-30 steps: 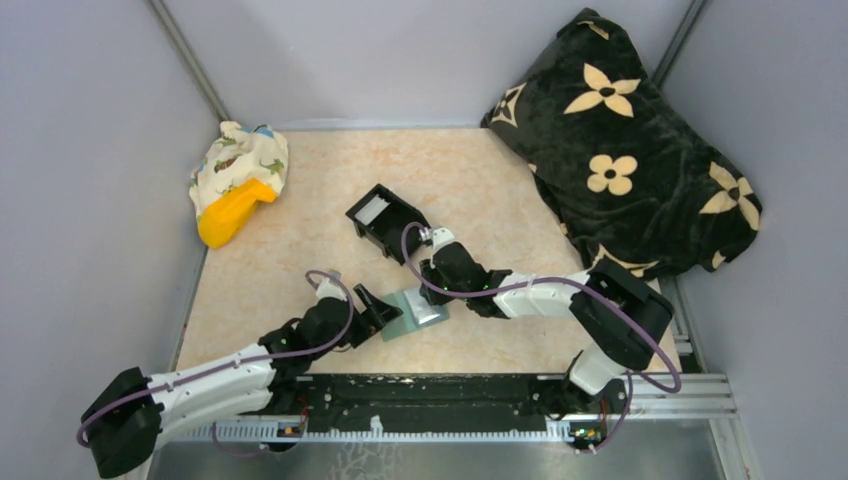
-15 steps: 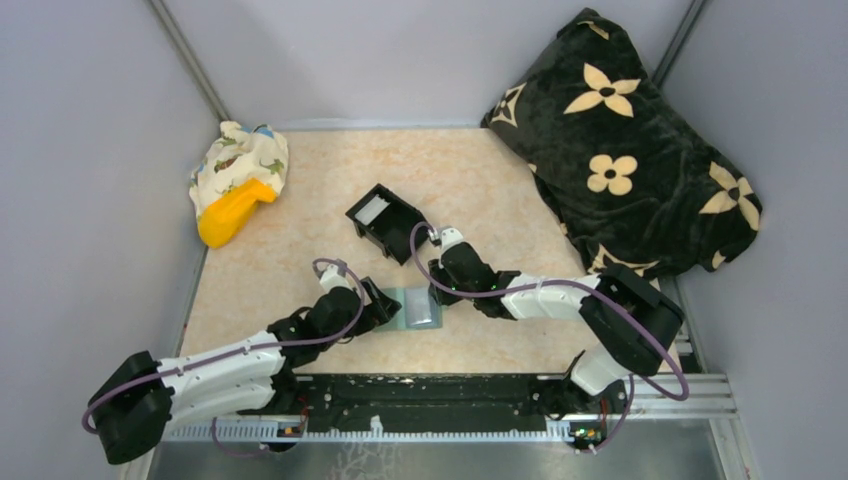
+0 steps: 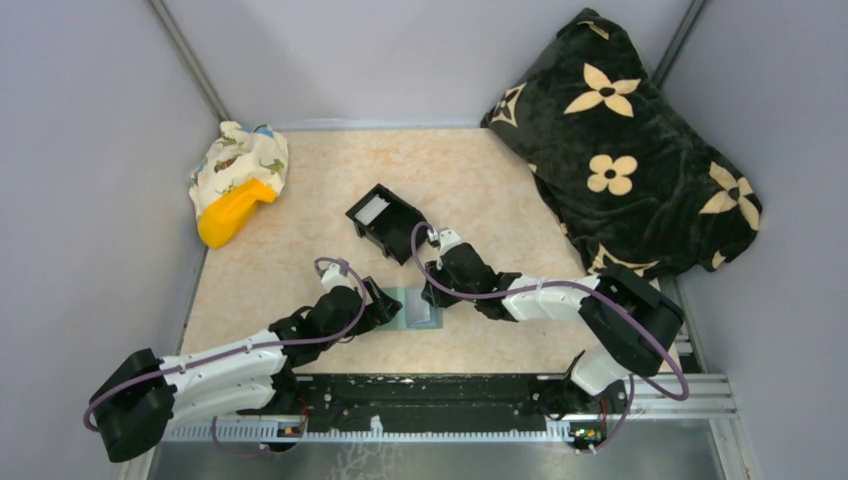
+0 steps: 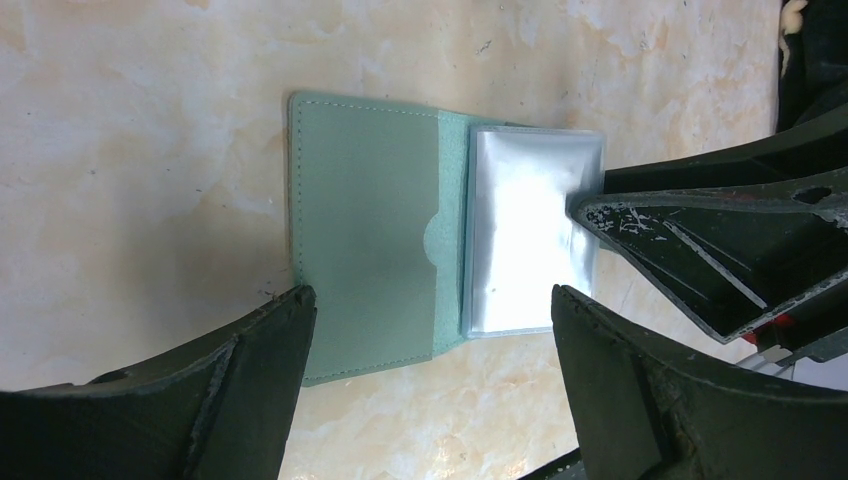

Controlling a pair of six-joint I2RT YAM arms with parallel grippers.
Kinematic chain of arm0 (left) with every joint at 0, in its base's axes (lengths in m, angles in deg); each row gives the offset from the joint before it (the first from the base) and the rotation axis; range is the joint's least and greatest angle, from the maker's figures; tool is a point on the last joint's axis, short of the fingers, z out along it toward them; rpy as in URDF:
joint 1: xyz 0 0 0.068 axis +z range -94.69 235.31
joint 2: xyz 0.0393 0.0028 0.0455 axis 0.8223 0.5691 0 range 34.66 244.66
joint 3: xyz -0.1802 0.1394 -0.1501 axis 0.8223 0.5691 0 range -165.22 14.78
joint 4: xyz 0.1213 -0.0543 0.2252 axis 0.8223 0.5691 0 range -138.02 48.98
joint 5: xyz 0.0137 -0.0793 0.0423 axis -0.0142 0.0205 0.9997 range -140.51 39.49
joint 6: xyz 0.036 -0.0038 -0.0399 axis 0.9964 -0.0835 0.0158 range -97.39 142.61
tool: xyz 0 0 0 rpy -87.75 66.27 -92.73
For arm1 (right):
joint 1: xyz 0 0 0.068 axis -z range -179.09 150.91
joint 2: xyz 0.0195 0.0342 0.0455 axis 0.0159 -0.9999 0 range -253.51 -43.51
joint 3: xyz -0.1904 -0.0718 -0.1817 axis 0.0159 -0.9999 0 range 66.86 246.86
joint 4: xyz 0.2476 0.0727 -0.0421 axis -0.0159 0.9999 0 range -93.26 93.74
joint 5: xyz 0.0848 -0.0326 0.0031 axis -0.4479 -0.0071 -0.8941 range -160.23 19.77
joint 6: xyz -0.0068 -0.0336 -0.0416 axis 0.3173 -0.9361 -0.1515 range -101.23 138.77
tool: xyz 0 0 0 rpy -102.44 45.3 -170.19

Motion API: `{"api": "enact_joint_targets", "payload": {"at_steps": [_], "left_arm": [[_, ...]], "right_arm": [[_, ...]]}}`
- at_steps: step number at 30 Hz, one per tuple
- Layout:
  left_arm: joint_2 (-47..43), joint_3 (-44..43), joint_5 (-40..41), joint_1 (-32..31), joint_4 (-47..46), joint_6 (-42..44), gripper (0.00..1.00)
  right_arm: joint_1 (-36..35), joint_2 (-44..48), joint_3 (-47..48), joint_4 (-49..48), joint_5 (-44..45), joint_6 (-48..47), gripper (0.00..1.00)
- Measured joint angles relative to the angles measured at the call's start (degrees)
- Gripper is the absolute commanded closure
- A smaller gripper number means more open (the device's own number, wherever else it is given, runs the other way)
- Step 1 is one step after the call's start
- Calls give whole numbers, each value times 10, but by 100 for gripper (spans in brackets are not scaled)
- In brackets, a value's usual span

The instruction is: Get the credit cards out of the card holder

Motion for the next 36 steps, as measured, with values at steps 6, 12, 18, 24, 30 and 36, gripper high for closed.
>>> {"api": "enact_joint_targets", "payload": {"at_steps": [6,12,18,24,30,36], "left_arm": [[0,0,0,0,0,2,7],[-3,0,0,0,1,4,7],[-25,0,4,0,19,8,7],[-68,-2,18,0,59,15,7],[-108,-3,37,1,99,17,7],[-141,-14,57,1,137,18,7]], "right_arm": [[-12,0,2,-3,-8,2,74],[-44,-2,26,-2,-15,1,73],[-63,-17,55,-4,-20,0,72],[-67,-45,67,-6,-26,0,52],[-67,-63,81,-4,-36,0,51],[-70,-68,90,-6,-42,0,50]]}}
